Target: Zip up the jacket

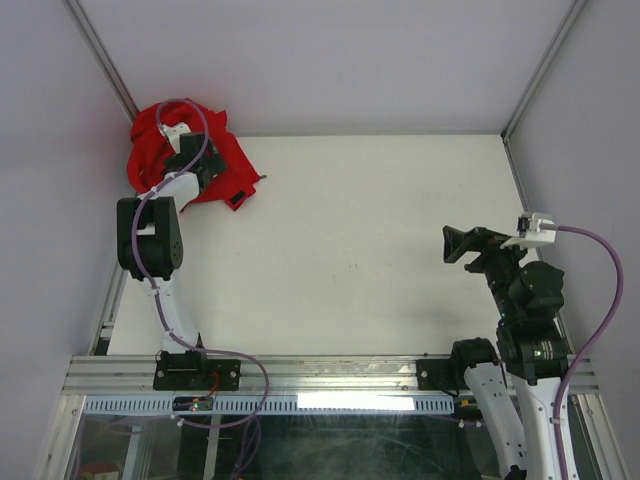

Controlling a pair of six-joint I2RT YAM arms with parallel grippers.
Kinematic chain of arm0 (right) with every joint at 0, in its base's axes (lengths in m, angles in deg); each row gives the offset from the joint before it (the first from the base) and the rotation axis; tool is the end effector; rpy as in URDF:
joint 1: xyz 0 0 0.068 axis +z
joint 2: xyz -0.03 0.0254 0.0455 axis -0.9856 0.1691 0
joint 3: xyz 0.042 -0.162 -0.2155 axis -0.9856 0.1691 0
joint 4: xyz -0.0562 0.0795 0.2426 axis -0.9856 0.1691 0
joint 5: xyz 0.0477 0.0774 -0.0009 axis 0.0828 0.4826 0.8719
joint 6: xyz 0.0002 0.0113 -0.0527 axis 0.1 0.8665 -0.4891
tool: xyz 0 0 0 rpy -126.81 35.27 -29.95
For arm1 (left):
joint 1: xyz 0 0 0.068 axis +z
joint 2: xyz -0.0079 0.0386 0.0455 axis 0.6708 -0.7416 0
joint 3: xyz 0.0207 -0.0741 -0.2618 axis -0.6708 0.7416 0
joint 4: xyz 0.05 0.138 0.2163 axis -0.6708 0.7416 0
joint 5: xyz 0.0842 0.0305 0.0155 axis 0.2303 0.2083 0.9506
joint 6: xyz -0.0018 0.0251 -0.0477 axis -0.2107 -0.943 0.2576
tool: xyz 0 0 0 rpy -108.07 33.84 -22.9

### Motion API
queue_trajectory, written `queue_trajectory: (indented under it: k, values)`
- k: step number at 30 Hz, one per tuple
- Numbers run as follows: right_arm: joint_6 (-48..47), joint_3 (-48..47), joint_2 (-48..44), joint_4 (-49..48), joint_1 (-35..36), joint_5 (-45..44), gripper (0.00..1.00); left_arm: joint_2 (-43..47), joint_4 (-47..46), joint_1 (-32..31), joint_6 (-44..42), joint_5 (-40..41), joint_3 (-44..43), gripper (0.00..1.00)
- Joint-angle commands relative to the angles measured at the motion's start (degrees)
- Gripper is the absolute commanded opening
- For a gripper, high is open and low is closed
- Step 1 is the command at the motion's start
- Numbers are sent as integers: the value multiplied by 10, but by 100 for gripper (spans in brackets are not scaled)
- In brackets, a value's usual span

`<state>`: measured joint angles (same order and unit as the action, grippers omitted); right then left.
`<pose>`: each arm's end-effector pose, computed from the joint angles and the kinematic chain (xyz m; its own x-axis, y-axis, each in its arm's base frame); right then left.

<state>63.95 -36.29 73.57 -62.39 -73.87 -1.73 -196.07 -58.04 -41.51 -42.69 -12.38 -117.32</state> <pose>0.0805 0.0097 0.3422 -0.1017 0.2296 -0.9679 -0.1079 0.9647 0.2402 0.4462 0.0179 0.2034 -0.4661 -0.3602 -0.8081 -0.5129 0.8542 -0.0850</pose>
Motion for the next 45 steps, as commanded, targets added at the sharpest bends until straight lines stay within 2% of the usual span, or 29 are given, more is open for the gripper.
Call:
queue_trajectory:
  k: [1, 2, 3, 4, 5, 7, 11, 16, 25, 28, 30, 34, 36, 39, 43, 45]
  values:
    - [-3, -14, -2, -9, -2, 21, 99, -52, 7, 1, -41, -106, -82, 82]
    - [-3, -14, -2, -8, -1, 21, 99, -56, 7, 0, -49, -137, -86, 68]
    - [-4, -14, -4, -8, 0, 21, 99, -54, 6, 0, -56, -165, -86, 44]
    - [-4, -13, -4, -8, 0, 21, 100, -46, 4, -2, -58, -189, -82, 28]
    - [-5, -12, -5, -8, 1, 22, 100, -34, -2, -6, -60, -208, -75, 15]
    - [-6, -13, -2, -9, 1, 24, 99, 5, -13, -23, -71, -238, -61, 0]
    - [-6, -18, 15, -11, 2, 34, 99, 110, -12, -93, -83, -258, -49, 0]
    - [-3, -27, 49, -14, 1, 70, 100, 209, -7, -224, -67, -265, -52, 0]
    - [-8, -40, 125, -47, 2, 205, 99, 272, 12, -419, -40, -293, -46, 0]
    - [-8, -37, 158, -62, 1, 254, 99, 275, 18, -466, -29, -321, -34, 13]
    - [-8, -29, 180, -82, 5, 295, 99, 294, 28, -480, -19, -332, -17, 30]
    - [-20, -16, 210, -120, 44, 314, 99, 387, 28, -465, 15, -249, 81, 67]
    - [-35, -17, 233, -131, 84, 291, 100, 433, 23, -436, 37, -237, 138, 76]
    - [-61, -31, 289, -143, 165, 239, 100, 499, 21, -357, 99, -249, 226, 87]
    - [-113, -66, 390, -169, 280, 161, 100, 578, 35, -241, 154, -242, 328, 98]
    - [-144, -100, 451, -173, 325, 135, 100, 611, 39, -192, 174, -227, 374, 99]
